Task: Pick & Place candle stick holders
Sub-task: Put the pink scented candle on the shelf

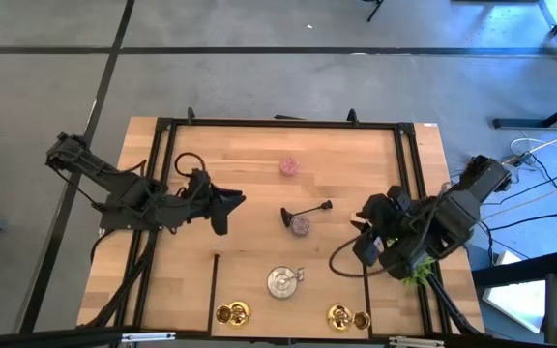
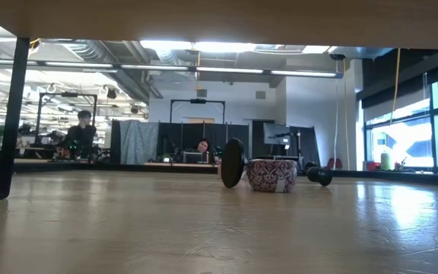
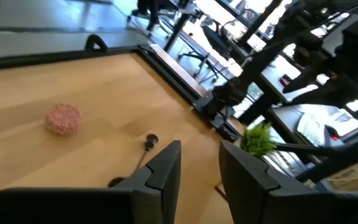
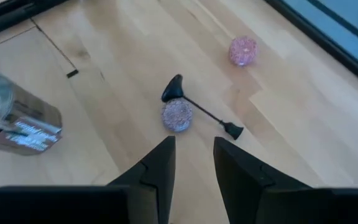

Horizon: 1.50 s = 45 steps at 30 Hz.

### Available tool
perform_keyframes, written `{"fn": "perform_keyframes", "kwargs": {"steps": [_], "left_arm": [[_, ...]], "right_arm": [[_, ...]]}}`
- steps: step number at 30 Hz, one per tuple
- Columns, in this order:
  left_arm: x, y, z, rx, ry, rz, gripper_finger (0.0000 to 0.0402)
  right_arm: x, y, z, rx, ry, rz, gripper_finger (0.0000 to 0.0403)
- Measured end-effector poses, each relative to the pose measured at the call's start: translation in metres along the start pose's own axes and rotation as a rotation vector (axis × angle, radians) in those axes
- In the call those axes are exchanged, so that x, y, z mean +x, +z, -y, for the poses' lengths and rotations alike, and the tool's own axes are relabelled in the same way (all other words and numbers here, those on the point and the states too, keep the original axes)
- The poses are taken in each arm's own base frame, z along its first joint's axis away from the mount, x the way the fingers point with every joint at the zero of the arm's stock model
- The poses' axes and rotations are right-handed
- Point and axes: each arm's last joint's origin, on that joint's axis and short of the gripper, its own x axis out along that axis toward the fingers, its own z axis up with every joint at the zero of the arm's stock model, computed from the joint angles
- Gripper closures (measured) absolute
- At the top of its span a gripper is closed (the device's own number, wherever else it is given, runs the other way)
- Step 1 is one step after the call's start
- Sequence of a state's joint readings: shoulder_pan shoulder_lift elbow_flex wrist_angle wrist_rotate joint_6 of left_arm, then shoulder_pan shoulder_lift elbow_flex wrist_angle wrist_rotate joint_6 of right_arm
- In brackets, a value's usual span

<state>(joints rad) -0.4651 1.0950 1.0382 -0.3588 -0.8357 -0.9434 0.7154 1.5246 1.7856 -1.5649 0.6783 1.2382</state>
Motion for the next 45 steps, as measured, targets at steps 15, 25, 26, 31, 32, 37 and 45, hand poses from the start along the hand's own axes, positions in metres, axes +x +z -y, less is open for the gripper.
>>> {"fn": "perform_keyframes", "kwargs": {"steps": [15,25,26,31,32,37,45], "left_arm": [[0.047,0.042,-0.041,0.1,0.017,-0.117,0.0297],[0.089,0.057,-0.088,0.297,0.108,-0.274,0.0297],[0.094,0.056,-0.093,0.325,0.116,-0.307,0.0297],[0.118,0.049,-0.11,0.376,0.124,-0.416,0.0288],[0.122,0.047,-0.113,0.387,0.125,-0.433,0.0284],[0.144,0.033,-0.121,0.423,0.152,-0.496,0.0249],[0.169,0.016,-0.124,0.61,0.194,-0.481,0.0183]], "right_arm": [[0.038,0.062,0.029,0.078,-0.097,0.025,0.029],[0.071,0.126,0.053,0.227,0.09,0.122,0.029],[0.073,0.131,0.055,0.235,0.114,0.138,0.029],[0.079,0.142,0.064,0.24,0.132,0.166,0.029],[0.082,0.144,0.065,0.238,0.129,0.158,0.029],[0.106,0.148,0.069,0.228,0.142,0.057,0.0264],[0.138,0.148,0.063,0.217,0.118,-0.024,0.0157]]}}
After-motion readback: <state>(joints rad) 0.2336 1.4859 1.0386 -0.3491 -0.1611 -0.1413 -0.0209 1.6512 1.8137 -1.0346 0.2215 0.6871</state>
